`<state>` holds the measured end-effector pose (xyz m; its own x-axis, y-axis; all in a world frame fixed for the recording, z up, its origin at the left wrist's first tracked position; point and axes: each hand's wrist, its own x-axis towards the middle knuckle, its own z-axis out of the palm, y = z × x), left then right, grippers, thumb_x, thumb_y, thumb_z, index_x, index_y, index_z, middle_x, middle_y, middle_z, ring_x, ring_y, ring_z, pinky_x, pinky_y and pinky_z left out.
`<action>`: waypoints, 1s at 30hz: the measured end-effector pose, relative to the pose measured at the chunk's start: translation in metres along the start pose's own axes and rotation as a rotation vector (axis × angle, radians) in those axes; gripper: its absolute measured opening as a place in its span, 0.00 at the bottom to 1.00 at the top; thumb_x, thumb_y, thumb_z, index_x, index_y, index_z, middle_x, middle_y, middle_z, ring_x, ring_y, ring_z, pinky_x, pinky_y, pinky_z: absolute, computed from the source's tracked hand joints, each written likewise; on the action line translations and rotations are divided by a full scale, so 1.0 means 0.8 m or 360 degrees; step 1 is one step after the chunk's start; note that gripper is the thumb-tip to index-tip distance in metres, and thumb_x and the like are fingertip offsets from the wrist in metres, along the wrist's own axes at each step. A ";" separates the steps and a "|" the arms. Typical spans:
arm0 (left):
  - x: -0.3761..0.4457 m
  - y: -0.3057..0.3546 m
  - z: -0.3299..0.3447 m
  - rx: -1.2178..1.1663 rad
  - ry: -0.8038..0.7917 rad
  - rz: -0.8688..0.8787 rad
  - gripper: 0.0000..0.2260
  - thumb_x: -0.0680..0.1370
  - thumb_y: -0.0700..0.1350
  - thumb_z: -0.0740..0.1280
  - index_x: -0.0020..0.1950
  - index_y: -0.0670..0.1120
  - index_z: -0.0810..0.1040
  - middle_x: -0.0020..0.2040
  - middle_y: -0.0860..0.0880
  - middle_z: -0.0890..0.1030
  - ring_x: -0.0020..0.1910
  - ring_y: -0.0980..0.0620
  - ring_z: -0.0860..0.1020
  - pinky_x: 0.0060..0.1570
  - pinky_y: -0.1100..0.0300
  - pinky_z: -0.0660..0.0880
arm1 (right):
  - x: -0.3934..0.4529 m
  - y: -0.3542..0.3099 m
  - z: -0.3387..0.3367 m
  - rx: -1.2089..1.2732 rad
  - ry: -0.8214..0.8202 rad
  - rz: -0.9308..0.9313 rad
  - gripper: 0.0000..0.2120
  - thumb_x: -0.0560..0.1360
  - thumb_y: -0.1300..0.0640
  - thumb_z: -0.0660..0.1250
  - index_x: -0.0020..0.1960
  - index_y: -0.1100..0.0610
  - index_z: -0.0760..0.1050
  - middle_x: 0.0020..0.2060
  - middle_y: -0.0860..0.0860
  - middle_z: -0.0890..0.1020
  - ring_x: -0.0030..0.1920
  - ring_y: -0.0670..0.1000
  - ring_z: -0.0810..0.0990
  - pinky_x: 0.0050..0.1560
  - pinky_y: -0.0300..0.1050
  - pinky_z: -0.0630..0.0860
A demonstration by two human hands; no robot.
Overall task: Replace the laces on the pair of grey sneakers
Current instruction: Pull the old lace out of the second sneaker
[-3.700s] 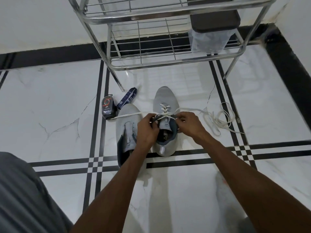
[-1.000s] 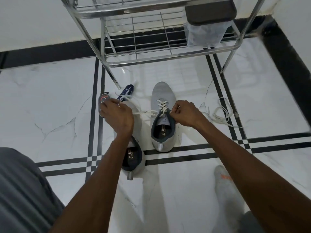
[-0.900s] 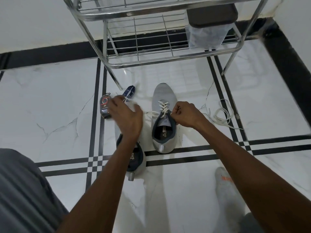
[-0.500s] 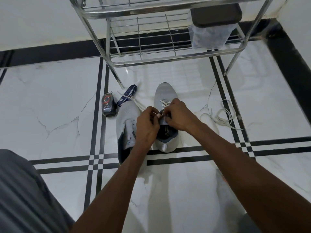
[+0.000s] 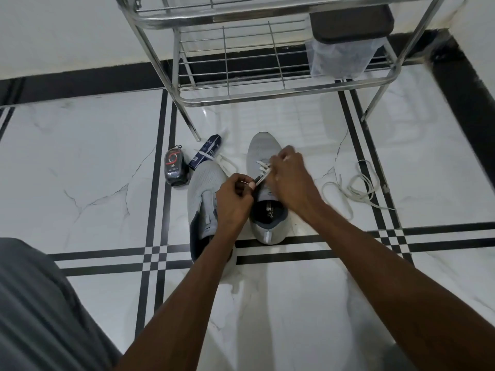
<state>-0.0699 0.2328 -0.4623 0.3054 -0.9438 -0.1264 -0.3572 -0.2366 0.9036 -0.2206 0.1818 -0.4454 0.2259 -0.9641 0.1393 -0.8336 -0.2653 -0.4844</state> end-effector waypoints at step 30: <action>-0.006 0.006 0.002 0.0094 -0.0007 0.0040 0.02 0.79 0.39 0.70 0.50 0.45 0.82 0.39 0.55 0.82 0.38 0.66 0.79 0.36 0.75 0.71 | 0.018 0.036 -0.032 0.0165 0.0155 0.0620 0.15 0.77 0.59 0.67 0.62 0.60 0.73 0.68 0.59 0.67 0.67 0.62 0.66 0.61 0.56 0.71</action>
<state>-0.0744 0.2359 -0.4577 0.2921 -0.9505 -0.1059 -0.4161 -0.2260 0.8808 -0.2543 0.1606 -0.4356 -0.1495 -0.9887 0.0069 -0.7911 0.1154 -0.6007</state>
